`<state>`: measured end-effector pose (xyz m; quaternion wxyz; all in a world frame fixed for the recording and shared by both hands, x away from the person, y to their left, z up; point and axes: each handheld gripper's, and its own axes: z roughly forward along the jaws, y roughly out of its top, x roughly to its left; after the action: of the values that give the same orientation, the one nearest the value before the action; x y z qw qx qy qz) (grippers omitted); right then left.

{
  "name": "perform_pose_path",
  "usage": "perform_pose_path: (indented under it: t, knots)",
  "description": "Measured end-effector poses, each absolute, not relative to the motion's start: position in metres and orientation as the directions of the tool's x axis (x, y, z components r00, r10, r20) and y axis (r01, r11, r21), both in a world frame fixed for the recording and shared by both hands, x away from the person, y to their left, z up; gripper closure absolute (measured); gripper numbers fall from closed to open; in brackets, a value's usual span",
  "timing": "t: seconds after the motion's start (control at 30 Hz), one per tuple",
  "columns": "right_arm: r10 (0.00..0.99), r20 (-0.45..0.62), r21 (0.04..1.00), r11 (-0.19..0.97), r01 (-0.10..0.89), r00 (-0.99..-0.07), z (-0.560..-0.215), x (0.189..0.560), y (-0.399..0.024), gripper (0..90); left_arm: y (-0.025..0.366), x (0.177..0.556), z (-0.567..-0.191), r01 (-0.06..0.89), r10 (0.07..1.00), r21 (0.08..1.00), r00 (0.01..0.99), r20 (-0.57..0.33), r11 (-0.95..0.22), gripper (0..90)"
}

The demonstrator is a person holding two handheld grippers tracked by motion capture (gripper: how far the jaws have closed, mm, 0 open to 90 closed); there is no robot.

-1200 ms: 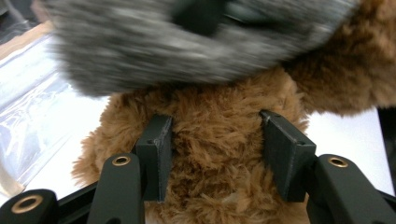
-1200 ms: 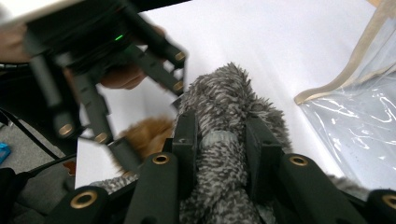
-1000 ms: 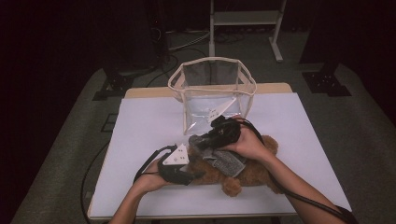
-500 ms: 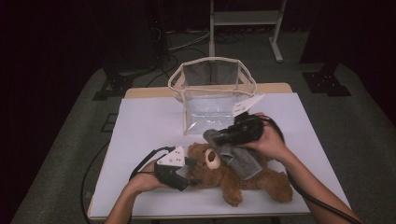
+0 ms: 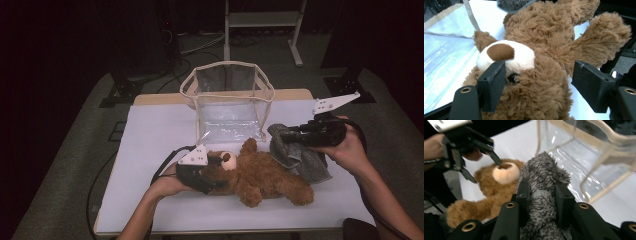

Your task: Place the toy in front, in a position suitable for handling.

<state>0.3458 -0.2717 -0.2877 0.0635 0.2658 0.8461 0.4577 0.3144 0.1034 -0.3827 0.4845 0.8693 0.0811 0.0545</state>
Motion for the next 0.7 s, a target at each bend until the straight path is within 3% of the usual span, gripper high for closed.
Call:
perform_pose_path:
  t: [0.3, 0.5, 0.7]
  knots:
    - [0.464, 0.147, 0.767, 0.504, 0.397, -0.873, -0.323, 0.355, -0.242, 68.5, 0.110, 0.296, -0.383, 0.037, 0.093, 0.832, 0.996, 0.017, -0.553, 33.2]
    - [0.385, 0.161, 0.742, 0.560, 0.369, -0.909, -0.355, 0.340, -0.207, 68.6, 0.109, 0.305, -0.372, 0.055, 0.148, 0.844, 0.989, 0.029, -0.533, 28.3]
    - [0.345, 0.160, 0.767, 0.546, 0.336, -0.925, -0.352, 0.322, -0.206, 68.6, 0.099, 0.312, -0.382, 0.094, 0.142, 0.823, 0.990, -0.017, -0.560, 27.7]
